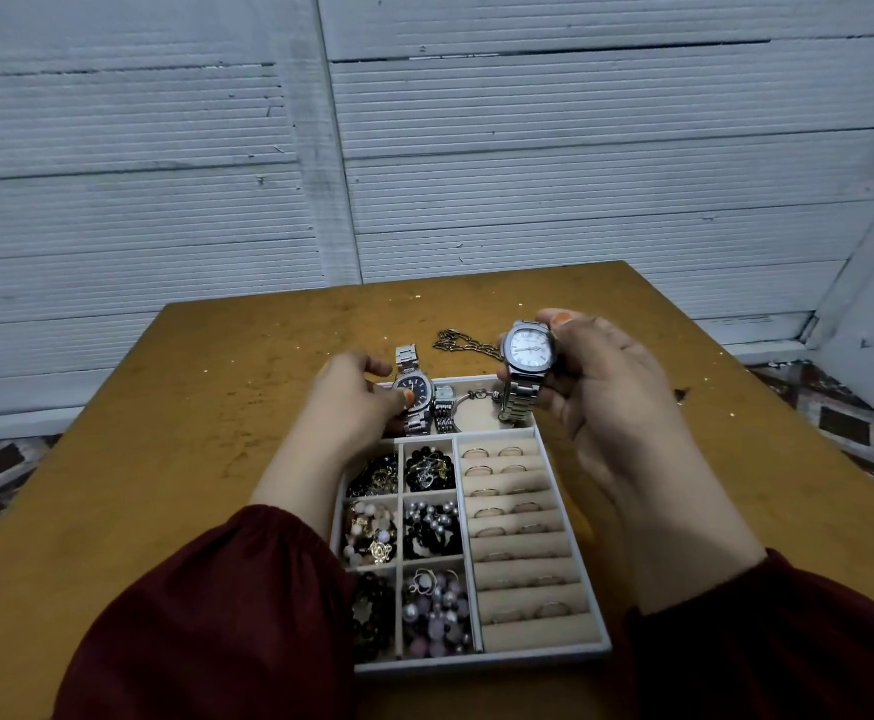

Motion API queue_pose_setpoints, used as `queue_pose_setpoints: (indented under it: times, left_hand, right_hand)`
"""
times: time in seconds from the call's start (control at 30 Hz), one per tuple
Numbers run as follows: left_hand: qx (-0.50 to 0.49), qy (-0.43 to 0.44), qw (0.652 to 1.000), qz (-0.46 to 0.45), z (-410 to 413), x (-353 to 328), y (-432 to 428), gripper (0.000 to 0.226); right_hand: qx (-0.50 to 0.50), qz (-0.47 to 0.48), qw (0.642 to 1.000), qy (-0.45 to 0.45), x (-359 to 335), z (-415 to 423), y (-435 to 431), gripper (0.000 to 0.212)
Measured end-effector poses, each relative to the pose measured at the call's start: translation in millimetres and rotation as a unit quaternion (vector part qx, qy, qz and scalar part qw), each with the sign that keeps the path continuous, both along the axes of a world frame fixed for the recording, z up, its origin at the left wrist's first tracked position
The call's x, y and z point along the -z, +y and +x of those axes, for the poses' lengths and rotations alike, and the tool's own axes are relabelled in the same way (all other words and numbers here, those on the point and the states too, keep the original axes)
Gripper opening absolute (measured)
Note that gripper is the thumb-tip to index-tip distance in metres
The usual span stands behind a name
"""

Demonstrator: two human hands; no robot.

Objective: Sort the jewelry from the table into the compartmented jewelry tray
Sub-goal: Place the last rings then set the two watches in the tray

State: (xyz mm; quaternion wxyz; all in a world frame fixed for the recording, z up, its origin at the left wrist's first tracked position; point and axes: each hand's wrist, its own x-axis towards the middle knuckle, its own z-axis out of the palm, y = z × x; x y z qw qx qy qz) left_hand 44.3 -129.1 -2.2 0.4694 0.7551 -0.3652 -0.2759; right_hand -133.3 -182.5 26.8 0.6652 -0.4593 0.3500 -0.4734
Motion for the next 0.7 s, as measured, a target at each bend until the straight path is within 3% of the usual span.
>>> queue_pose_setpoints:
  times: [0.1,0.27,0.47,0.7]
  left_hand:
    - [0.007,-0.02,1.0,0.009,0.6,1.1,0.4,0.027]
    - [0.013,0.014,1.0,-0.005,1.7,-3.8,4.7,0.012]
    - [0.001,-0.005,0.994,-0.108,4.0,-19.9,9.9,0.004]
    - [0.009,-0.042,0.981,-0.187,-1.0,-19.3,6.2,0.01]
  right_hand:
    - [-0.002,-0.001,1.0,-0.001,-0.3,-0.1,0.1,0.012]
    - [-0.004,0.0,1.0,-0.009,-2.2,-1.0,1.0,0.013]
    - [-0.004,0.004,1.0,-0.017,-3.8,-1.1,1.0,0.013]
    - [-0.001,0.007,1.0,-0.019,-4.6,-1.8,1.6,0.013]
